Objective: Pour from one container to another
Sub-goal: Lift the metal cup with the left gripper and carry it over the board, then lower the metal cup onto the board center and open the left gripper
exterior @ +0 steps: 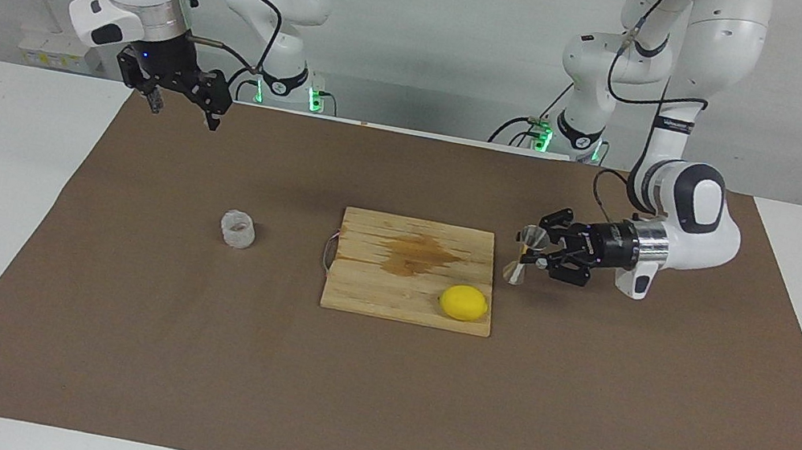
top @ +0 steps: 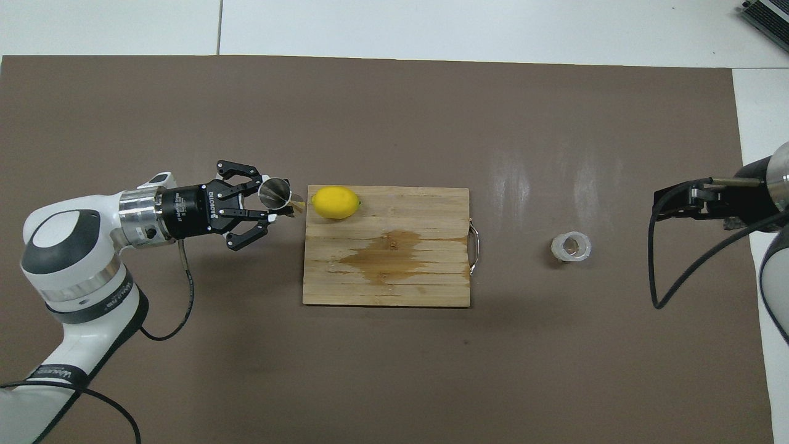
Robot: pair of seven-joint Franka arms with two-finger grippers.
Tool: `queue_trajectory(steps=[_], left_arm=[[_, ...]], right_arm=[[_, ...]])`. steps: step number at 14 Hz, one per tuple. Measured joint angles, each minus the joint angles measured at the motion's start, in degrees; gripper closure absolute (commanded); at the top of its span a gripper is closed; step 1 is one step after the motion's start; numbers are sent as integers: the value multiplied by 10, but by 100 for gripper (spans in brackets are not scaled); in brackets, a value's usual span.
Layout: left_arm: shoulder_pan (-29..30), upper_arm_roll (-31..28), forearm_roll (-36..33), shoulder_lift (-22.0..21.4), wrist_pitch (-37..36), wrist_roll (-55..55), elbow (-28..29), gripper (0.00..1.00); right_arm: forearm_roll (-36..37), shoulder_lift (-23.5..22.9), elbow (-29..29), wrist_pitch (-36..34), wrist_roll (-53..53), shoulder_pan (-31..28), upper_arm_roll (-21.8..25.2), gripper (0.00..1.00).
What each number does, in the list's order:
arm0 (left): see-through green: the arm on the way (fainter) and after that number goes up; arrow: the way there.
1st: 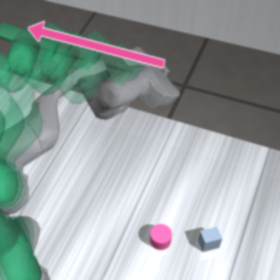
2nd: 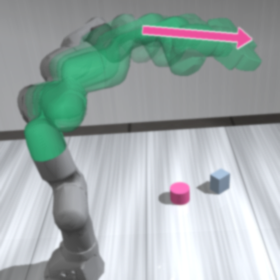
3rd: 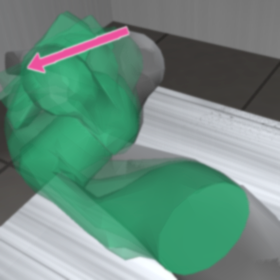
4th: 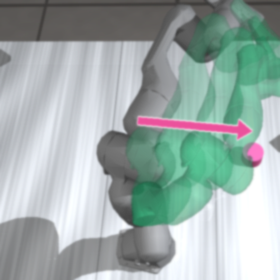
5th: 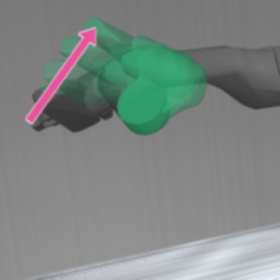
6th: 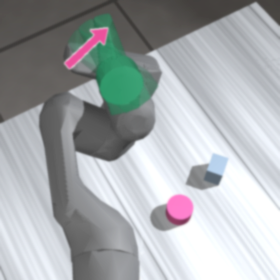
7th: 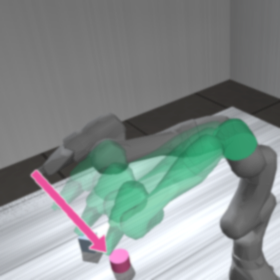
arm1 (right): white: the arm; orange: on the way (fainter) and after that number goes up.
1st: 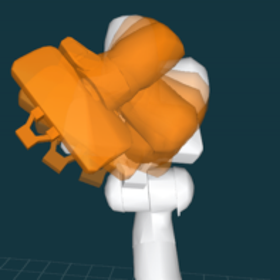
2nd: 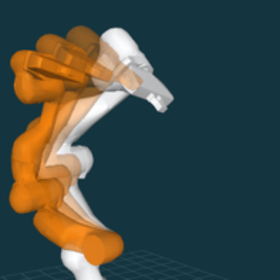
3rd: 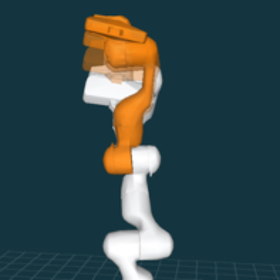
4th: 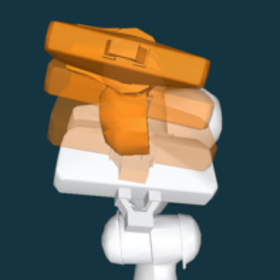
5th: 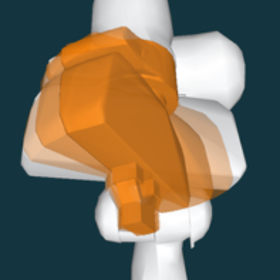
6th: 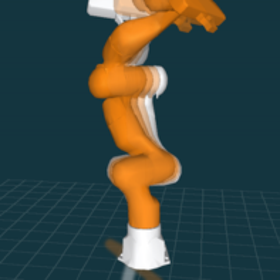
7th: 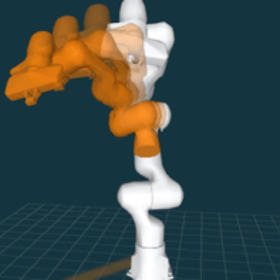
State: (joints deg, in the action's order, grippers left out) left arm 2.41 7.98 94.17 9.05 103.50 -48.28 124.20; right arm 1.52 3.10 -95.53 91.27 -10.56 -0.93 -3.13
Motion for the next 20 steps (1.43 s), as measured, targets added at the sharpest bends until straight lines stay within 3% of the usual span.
queue_trajectory(steps=[4,10,14,20], left_arm=[[-82,0,98,-22,75,22,37,95],[-175,0,258,-13,161,120,54,95],[-207,-1,307,7,179,169,55,95],[-219,0,326,42,183,230,55,95]], right_arm=[[0,0,0,0,0,0,0,0],[0,0,0,0,0,0,0,0],[0,0,0,0,0,0,0,0],[0,0,0,0,0,0,0,0]])
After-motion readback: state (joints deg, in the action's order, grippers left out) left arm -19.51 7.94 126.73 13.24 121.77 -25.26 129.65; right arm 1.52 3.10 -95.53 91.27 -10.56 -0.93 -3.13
